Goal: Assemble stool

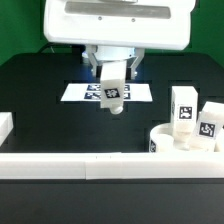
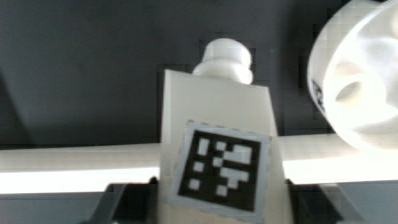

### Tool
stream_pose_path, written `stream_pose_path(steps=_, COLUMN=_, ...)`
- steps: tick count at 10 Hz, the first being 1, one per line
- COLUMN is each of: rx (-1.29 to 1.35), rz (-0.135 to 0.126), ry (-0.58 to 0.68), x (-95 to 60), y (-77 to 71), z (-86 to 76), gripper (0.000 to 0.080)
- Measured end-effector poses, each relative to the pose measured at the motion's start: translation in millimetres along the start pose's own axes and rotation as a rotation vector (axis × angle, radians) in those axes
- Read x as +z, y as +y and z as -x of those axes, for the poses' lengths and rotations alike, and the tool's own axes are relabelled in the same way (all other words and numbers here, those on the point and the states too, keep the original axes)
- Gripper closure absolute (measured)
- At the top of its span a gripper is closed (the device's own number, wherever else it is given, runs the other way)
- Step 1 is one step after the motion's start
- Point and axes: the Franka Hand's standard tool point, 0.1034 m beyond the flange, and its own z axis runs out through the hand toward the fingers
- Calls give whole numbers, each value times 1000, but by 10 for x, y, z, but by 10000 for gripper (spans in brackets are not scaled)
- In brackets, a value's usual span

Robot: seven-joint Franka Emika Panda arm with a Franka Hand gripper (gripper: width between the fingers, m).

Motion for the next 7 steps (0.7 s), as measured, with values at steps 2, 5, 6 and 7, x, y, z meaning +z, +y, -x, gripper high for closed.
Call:
stream_pose_path(steps=2, rx=-7, rz=9, ry=131, x=5, y=-20, z=-39, gripper=474)
stream_pose_path(steps=5, rx=-83, rz=25, ry=244, x=10, y=-349, z=-69, gripper=474)
stream_pose_path(steps=6, rx=-79, rz=25, ry=243, x=12, y=-342, z=-68, gripper=474)
stream_pose_path(steps=7, rx=-79, rz=24, ry=243, x=15, y=-348, z=-65, gripper=474)
